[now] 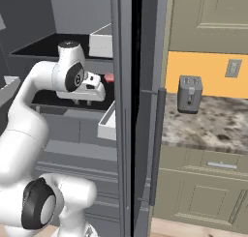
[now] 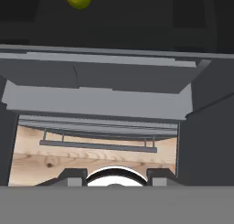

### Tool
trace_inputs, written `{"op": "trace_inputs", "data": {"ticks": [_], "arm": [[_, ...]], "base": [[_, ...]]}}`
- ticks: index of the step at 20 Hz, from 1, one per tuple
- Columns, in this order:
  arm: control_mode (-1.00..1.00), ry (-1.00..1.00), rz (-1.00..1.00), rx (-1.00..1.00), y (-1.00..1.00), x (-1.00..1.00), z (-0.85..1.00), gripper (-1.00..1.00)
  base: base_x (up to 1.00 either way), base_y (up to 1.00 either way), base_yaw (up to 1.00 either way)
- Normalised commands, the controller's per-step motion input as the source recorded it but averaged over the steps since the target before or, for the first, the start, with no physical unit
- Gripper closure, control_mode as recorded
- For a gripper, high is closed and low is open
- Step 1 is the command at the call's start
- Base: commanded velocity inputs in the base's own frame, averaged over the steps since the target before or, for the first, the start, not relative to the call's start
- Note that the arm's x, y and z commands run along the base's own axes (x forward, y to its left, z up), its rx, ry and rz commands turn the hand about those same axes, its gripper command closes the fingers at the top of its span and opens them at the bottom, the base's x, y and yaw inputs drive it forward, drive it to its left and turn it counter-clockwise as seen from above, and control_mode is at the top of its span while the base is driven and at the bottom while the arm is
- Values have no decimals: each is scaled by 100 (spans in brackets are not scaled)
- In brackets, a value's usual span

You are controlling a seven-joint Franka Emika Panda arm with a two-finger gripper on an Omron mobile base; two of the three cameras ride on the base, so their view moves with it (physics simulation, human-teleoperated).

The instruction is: Pick up the pear and kiwi from the fridge and place one fruit on each plate on the dining counter.

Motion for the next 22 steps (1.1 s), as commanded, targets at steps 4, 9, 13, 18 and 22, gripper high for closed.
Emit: {"op": "trace_inputs", "data": {"ticks": [4,9,13,18,22], "arm": [[-100,-1,0,0,1,-14,-6,-100],[-100,-14,0,0,21,6,-19,-100],[-100,-13,0,2,20,42,-3,-100],[-100,0,0,2,22,60,-1,-100],[-100,0,-2,2,27,61,0,-100]], "base": [[0,0,0],[0,0,0],[0,0,0],[0,0,0],[0,0,0]]}}
